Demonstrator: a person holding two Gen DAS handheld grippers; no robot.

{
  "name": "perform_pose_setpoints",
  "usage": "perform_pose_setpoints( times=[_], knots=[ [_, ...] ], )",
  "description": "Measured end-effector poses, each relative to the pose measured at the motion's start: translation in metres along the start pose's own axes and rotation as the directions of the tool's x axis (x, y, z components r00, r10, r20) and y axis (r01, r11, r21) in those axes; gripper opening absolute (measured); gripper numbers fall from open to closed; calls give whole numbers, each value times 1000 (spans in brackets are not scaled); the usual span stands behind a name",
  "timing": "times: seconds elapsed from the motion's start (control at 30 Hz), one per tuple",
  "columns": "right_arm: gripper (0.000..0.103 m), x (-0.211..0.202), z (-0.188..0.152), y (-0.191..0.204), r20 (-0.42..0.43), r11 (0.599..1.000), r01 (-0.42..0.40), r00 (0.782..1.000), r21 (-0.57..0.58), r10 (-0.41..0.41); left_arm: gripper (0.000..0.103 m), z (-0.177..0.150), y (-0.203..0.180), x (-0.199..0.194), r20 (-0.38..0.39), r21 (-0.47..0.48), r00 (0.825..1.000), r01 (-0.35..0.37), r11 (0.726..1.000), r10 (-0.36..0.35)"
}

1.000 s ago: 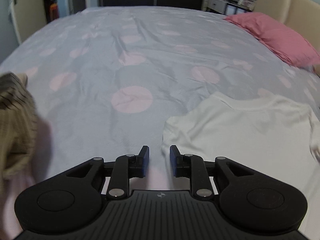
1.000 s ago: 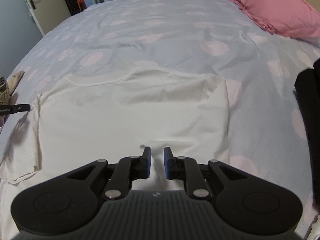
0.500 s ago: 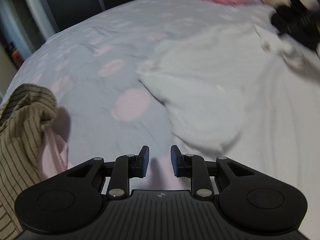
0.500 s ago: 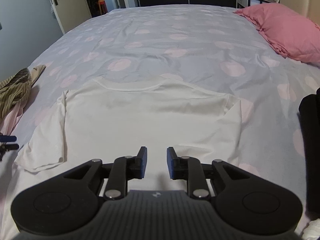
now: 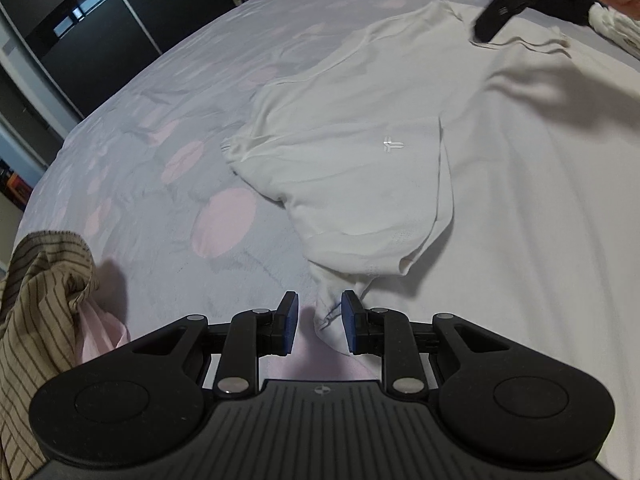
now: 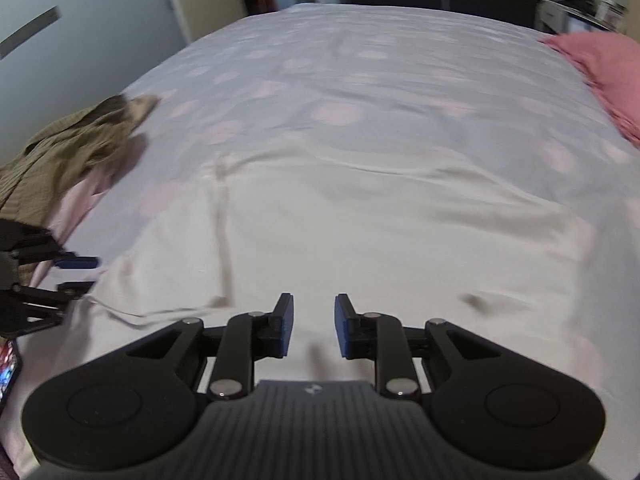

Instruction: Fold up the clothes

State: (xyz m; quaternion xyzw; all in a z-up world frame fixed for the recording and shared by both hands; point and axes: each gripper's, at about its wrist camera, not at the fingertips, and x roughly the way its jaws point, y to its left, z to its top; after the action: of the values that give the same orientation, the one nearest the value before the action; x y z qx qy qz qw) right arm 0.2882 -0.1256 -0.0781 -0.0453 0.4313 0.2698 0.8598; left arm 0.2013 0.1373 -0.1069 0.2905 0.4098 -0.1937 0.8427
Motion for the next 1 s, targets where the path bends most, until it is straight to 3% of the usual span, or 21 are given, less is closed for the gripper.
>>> perform_pose_setpoints(
  times=[0.27,0.57,0.77,1.0],
  knots=[
    [26,55,18,59,21,996,-55,998,-74,56,21,-6,7,-1,21,12,999,39,999,-39],
    [30,103,48,78,118,996,-81,989,-35,85,22,-12,13,5,62,67,996,66,996,-70],
    [32,141,80,87,144,994,-43,988,-97,57,21,-12,15,12,108,41,992,63,997,-67],
    [31,180,98,92,152,991,-29,987,-129,49,7,-13,12,14,133,39,988,70,997,-74]
  ],
)
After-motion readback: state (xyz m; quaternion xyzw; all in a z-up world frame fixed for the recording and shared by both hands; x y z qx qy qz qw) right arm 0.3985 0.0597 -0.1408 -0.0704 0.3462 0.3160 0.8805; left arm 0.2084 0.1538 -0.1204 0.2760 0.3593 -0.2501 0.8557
